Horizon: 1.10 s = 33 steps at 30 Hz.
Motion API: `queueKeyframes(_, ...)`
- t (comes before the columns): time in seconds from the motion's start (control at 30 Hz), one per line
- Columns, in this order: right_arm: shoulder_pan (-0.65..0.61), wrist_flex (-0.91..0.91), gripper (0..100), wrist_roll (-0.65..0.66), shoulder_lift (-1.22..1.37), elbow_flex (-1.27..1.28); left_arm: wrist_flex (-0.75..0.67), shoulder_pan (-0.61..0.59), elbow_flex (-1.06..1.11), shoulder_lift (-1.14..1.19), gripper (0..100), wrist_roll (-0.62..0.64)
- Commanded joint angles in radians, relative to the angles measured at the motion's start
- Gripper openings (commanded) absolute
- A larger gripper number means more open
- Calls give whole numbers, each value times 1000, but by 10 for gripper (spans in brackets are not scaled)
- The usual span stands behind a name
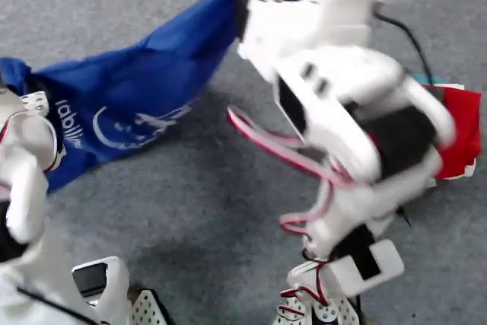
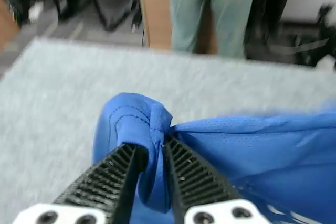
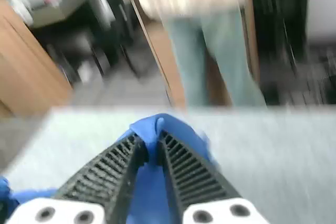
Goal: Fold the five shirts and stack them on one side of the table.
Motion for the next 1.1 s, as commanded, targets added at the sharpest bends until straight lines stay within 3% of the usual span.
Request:
queueKeyframes(0.0, 14, -114, 13, -11, -74, -79, 14, 15, -154, -6, 29, 6)
queueKeyframes(0.2, 11, -195, 13, -11, -122, -68, 150, 16, -234, -6, 29, -26)
queueKeyframes(0.37, 9, -135, 13, -11, -119, 101, 218, 15, -16, -6, 29, -28)
queueKeyframes(0.47, 12, -104, 13, -11, -119, 278, 129, 8, 242, -6, 30, -32)
queueKeyframes(0.57, 14, -106, 13, -3, -119, 472, 23, -8, 489, -6, 37, -114)
queueKeyframes(0.73, 17, -221, 13, 35, -119, 862, -153, -196, 797, -6, 200, -135)
queueKeyframes(0.8, 48, -296, 13, 60, -120, 1018, -241, -303, 866, -6, 254, -133)
queueKeyframes(0.9, 109, -427, 13, 104, -122, 1205, -356, -447, 918, -6, 257, -138)
queueKeyframes(1.07, 236, -595, 13, 196, -120, 1353, -446, -556, 941, -6, 257, -129)
